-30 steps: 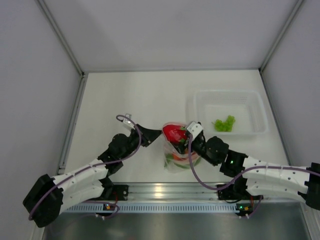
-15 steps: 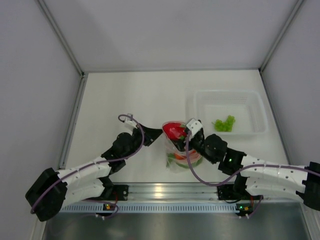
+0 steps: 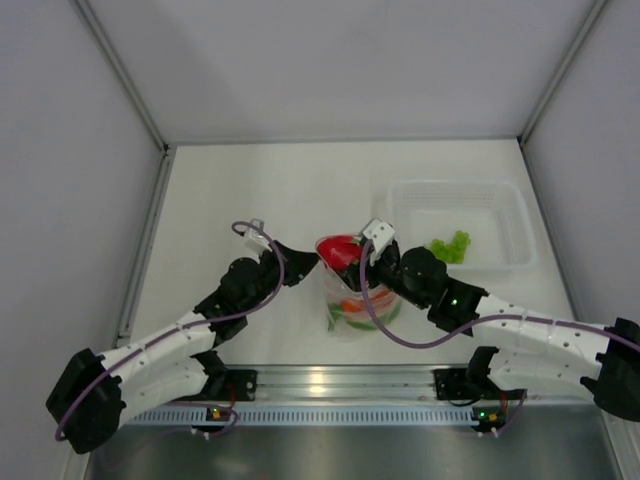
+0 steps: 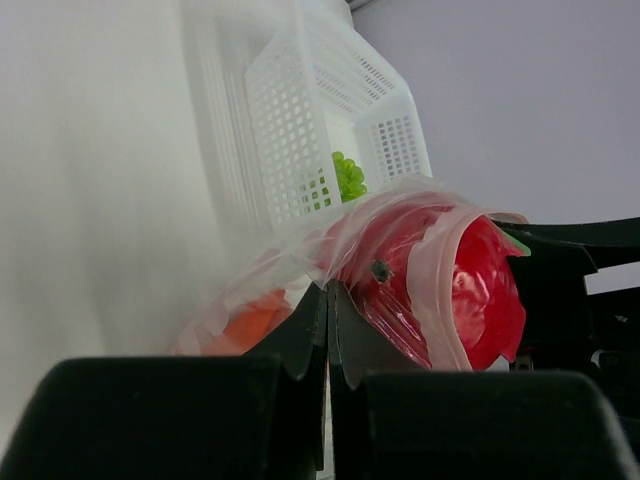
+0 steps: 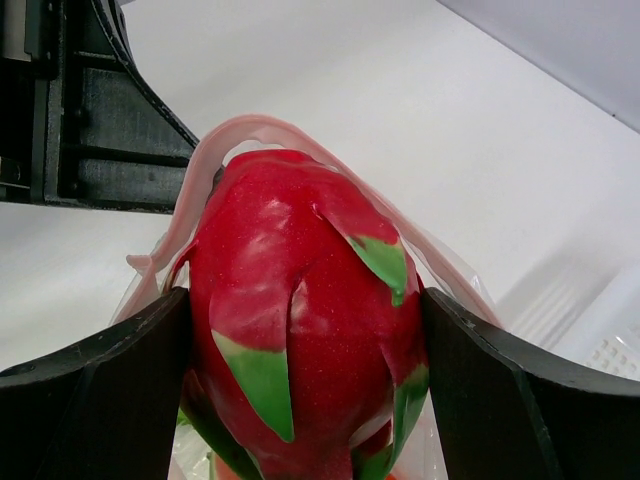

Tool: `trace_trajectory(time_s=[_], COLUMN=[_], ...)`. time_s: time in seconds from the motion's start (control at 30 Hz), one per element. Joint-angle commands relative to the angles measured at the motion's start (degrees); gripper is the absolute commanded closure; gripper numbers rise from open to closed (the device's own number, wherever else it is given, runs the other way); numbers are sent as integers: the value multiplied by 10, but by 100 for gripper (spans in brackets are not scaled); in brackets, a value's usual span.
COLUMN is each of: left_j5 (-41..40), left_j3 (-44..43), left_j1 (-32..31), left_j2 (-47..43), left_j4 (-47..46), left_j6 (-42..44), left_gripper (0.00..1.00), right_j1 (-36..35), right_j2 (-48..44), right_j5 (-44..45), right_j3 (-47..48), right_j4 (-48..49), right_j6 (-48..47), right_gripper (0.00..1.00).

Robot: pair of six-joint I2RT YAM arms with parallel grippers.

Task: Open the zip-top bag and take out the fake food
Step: Pick up the fake fruit from the zipper food storage bag.

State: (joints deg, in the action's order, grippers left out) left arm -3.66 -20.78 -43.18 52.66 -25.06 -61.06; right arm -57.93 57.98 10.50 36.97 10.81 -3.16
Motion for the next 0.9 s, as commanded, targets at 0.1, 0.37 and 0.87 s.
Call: trace_trajectory(time_s=[0.1, 0.37, 0.87], left_j5=[135, 156, 141], left_j3=[-30, -24, 13], left_j1=[-16, -16, -15], left_j2=[29, 10, -108], left_j4=[52, 50, 21], left_j6=[42, 78, 76], left_gripper=[100, 64, 49], right_j1=[10, 10, 10], right_j2=[-9, -8, -24], right_j5=[-21, -12, 7], right_j3=[53, 63, 65], right_j4=[148, 120, 87], right_j6=[24, 18, 9], right_gripper=[100, 100, 100])
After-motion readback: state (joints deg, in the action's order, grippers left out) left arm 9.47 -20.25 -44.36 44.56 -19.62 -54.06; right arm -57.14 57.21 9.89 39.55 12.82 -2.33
